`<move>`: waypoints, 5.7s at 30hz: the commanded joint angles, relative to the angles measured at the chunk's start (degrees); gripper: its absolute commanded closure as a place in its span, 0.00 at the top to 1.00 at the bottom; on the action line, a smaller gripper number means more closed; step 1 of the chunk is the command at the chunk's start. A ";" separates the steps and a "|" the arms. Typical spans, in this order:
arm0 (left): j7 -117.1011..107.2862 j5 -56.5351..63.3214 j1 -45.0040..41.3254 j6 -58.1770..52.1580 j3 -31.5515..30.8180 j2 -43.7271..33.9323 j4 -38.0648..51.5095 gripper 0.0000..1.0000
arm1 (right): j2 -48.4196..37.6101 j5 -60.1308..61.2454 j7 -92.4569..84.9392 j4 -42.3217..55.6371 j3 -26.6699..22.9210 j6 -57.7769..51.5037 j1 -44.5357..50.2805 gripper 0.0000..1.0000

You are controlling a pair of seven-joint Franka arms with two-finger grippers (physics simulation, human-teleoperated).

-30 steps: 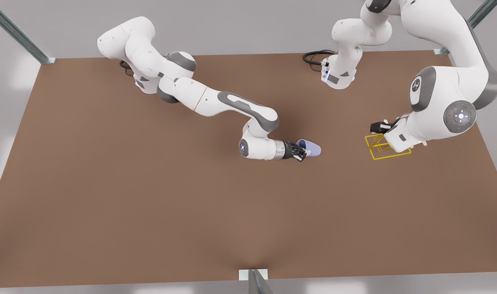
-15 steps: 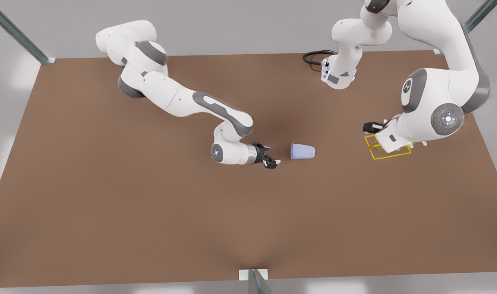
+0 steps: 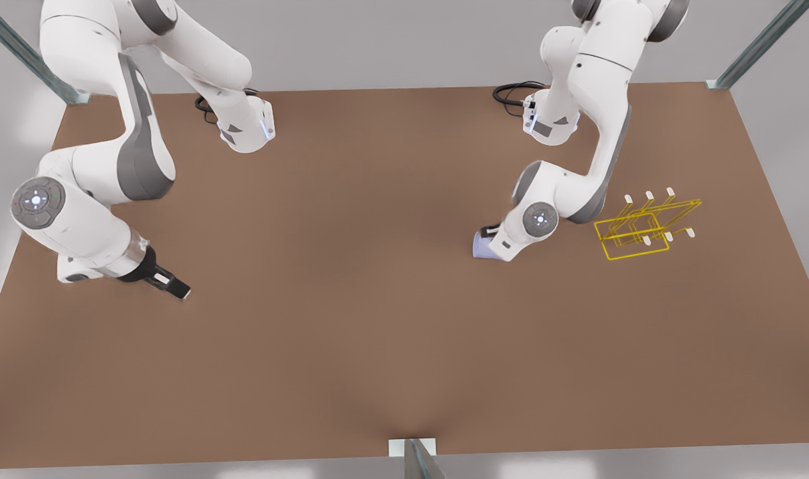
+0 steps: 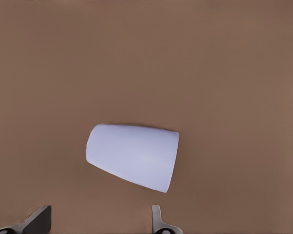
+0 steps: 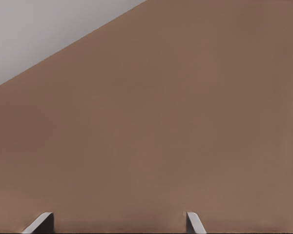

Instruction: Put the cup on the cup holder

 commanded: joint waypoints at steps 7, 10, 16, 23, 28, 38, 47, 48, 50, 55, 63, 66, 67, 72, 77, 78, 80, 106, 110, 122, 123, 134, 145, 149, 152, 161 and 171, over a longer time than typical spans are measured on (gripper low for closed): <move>-70.02 -7.00 1.32 10.10 1.20 0.78 3.19 1.00 | -0.52 -0.71 -32.36 -0.78 0.10 -5.44 -1.16 1.00; -77.92 -7.00 1.68 11.86 0.93 -1.51 -1.91 1.00 | -4.83 5.96 -34.55 -2.44 -23.60 -5.35 18.68 1.00; -86.55 -7.09 1.68 22.06 -0.74 -1.33 -9.38 1.00 | -10.46 10.09 -36.40 -11.24 -32.77 -0.17 24.86 1.00; -78.11 -4.71 0.97 18.54 -1.27 0.69 -9.29 1.00 | -6.50 10.54 -36.58 -6.58 -32.60 -1.04 25.56 1.00; -67.84 -2.08 0.97 14.76 -1.18 0.69 -9.21 1.00 | -5.89 10.36 -36.40 -5.70 -32.42 -1.40 25.82 1.00; -49.99 -2.08 0.88 14.85 -1.35 4.29 -7.97 1.00 | -5.89 10.28 -36.40 -5.79 -32.51 -1.83 25.74 1.00; -44.54 -2.08 0.88 17.31 -1.35 7.46 -7.98 1.00 | -5.53 10.28 -36.40 -5.70 -32.51 -1.75 25.74 1.00; -44.54 -2.08 0.88 17.40 -1.44 7.55 -7.98 1.00 | -5.53 10.28 -36.31 -5.70 -32.51 -1.75 25.74 1.00; -44.10 -1.99 0.88 17.58 -1.35 8.07 -7.97 1.00 | -5.53 10.28 -36.31 -5.61 -32.51 -1.75 25.74 1.00; -44.18 -1.99 0.36 18.72 -1.44 9.48 -7.89 1.00 | -5.53 10.19 -36.23 -5.61 -32.51 -1.48 25.82 1.00; -44.01 -2.17 0.36 12.39 -1.44 7.02 -4.81 0.62 | -5.53 10.10 -36.23 -5.52 -32.51 -1.40 25.82 1.00; -44.80 -2.43 0.88 -9.48 -0.56 10.10 14.08 0.63 | -5.53 10.10 -36.23 -5.61 -32.51 -1.40 25.74 1.00; -46.55 -2.17 1.06 -14.76 -0.21 10.36 19.87 0.63 | -5.53 10.10 -36.23 -5.61 -32.51 -1.40 25.74 1.00; -53.41 1.25 1.06 -16.96 1.19 10.10 29.64 0.63 | -5.53 10.19 -36.31 -5.61 -32.51 -1.40 25.74 1.00; -52.89 2.32 -18.71 -17.58 33.08 15.46 36.15 0.63 | -5.53 10.10 -36.31 -5.61 -32.51 -1.40 25.74 1.00; -52.27 2.14 -22.93 -17.67 39.68 15.28 35.88 0.63 | -5.53 10.10 -36.31 -5.61 -32.51 -1.31 25.74 1.00; -51.57 2.23 -29.70 -18.55 48.30 15.54 34.92 0.63 | -5.53 10.10 -36.31 -5.61 -32.51 -1.31 25.74 1.00; -61.50 24.46 -55.80 11.68 83.46 40.33 3.98 0.63 | -5.53 10.01 -36.23 -5.70 -32.51 -1.31 25.74 1.00; -61.15 27.98 -58.61 15.82 85.57 40.33 -2.88 0.63 | -5.53 10.01 -36.23 -5.70 -32.51 -1.31 25.74 1.00; -61.59 32.55 -61.61 26.28 90.93 41.74 -13.78 0.63 | -4.83 9.31 -35.96 -4.64 -32.51 -0.87 25.74 1.00; -61.59 32.55 -61.52 26.37 90.93 41.74 -13.78 0.63 | -4.83 9.31 -36.05 -4.56 -32.51 -0.87 25.65 1.00; -64.05 32.90 -60.81 27.42 91.63 42.00 -16.94 0.63 | -4.83 9.31 -35.87 -4.65 -32.51 -0.96 25.65 1.00; -64.05 32.81 -64.33 26.28 91.63 42.00 -20.54 0.63 | -4.74 9.40 -35.96 -4.65 -32.51 -0.96 25.65 1.00; -64.31 32.11 -67.84 21.62 91.64 41.03 -20.37 0.63 | -4.74 9.40 -35.96 -4.56 -32.51 -0.87 25.65 1.00; -65.19 31.85 -69.16 19.69 91.46 40.86 -20.02 0.63 | -4.74 9.40 -35.96 -4.56 -32.51 -0.87 25.65 1.00; -72.66 31.85 -68.81 19.60 91.02 40.68 -18.35 0.63 | -4.74 9.40 -35.96 -4.65 -32.51 -0.96 25.65 1.00; -78.64 33.08 -66.35 20.65 89.44 41.12 -16.85 0.63 | -4.74 9.40 -36.23 -4.73 -32.51 -0.96 25.38 1.00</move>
